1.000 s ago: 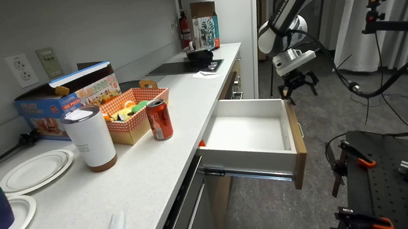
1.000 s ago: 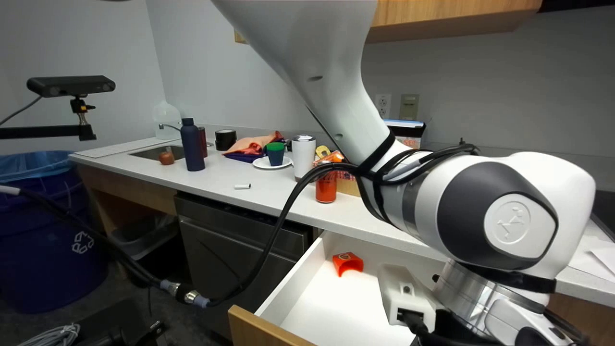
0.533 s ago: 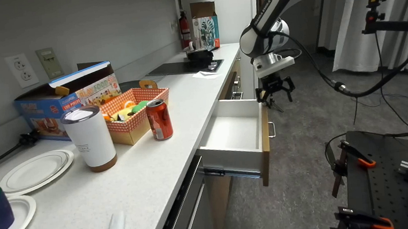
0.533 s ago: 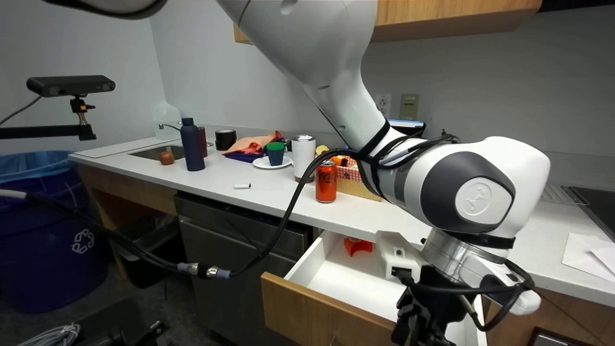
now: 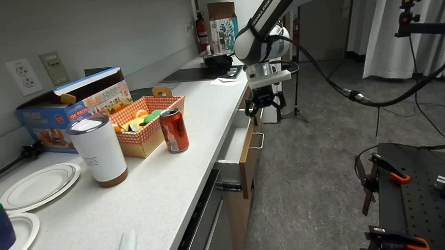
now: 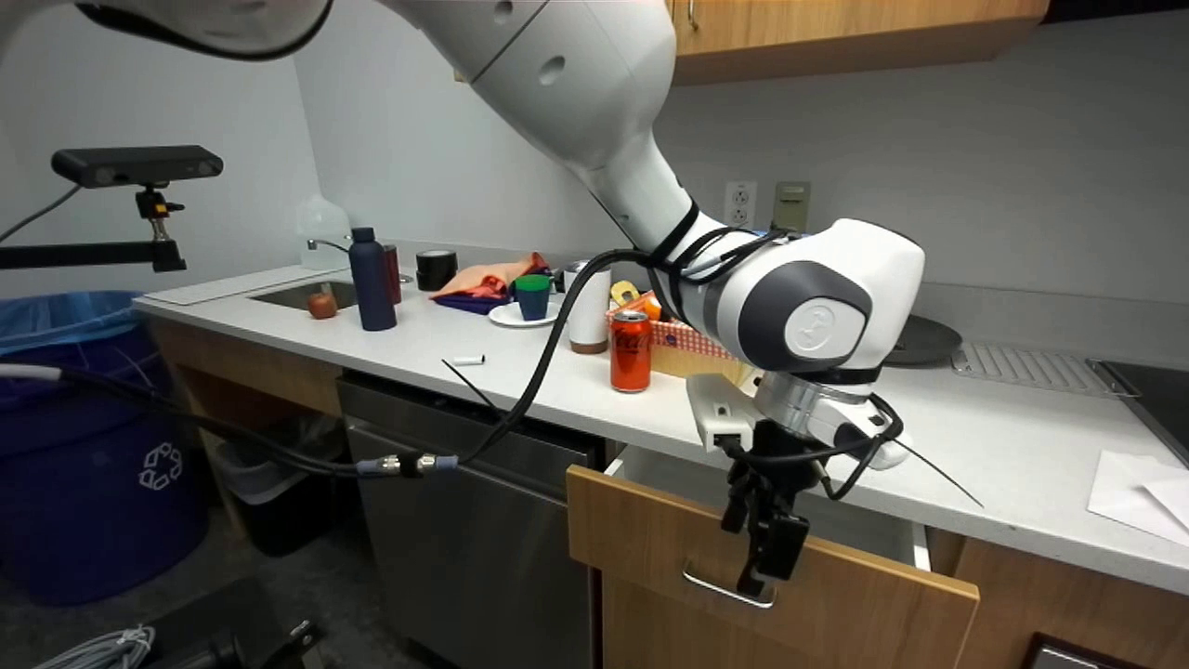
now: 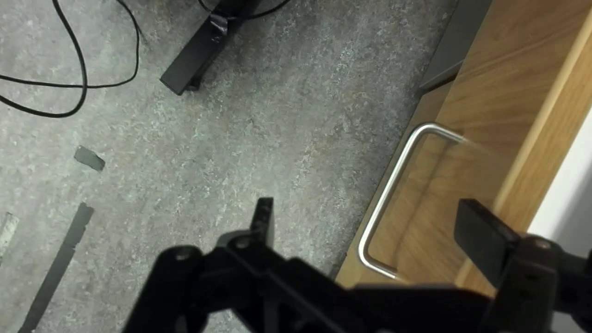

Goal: Pick up the green plush toy from the drawer and put it on the counter

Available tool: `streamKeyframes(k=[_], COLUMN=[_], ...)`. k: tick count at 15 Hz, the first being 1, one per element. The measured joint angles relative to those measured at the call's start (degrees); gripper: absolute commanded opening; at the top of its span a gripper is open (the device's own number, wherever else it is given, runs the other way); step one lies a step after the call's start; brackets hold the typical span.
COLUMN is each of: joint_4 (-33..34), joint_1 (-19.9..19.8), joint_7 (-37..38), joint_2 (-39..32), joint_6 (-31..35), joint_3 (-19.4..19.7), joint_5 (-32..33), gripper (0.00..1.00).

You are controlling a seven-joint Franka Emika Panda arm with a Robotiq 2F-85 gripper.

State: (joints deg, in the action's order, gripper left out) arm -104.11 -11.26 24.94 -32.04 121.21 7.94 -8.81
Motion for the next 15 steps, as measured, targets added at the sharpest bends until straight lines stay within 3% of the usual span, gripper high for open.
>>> streamKeyframes(k=[6, 15], joint_4=[-5.2, -24.1], joint_1=[1.6, 3.1], joint_7=[-5.4, -19.0], joint_2=[6.4, 30.4], joint_6=[0.3, 2.3], joint_3=[0.3, -0.2], joint_5=[2.1, 10.8], gripper=[1.0, 1.0])
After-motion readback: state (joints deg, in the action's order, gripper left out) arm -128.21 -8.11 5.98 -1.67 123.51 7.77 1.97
